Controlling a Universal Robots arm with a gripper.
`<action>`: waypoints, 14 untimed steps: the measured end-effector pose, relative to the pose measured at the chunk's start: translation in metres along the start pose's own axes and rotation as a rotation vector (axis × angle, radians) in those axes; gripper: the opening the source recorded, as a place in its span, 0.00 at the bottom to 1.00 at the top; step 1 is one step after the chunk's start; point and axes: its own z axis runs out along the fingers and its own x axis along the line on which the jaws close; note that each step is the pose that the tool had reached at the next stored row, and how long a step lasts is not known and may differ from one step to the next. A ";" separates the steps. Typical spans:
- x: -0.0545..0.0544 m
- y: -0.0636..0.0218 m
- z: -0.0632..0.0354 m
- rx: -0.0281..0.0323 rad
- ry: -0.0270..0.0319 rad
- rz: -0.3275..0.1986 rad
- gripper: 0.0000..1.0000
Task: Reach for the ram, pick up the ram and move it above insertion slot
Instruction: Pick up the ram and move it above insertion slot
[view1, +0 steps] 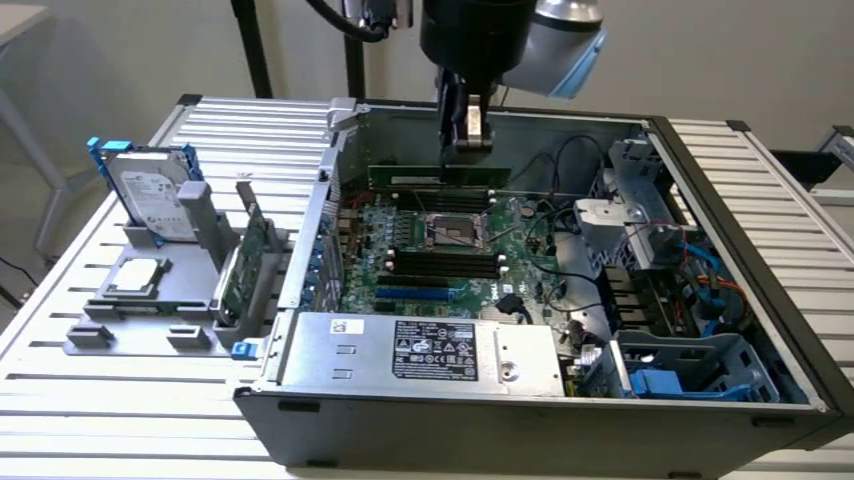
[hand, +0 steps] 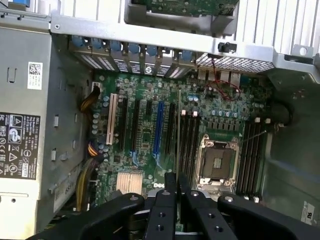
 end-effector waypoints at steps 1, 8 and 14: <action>-0.003 -0.0019 0.0005 -0.0001 0.0008 0.000 0.13; -0.021 -0.0127 0.0046 -0.0006 0.0047 0.000 0.13; -0.030 -0.0181 0.0085 -0.0001 0.0047 0.006 0.13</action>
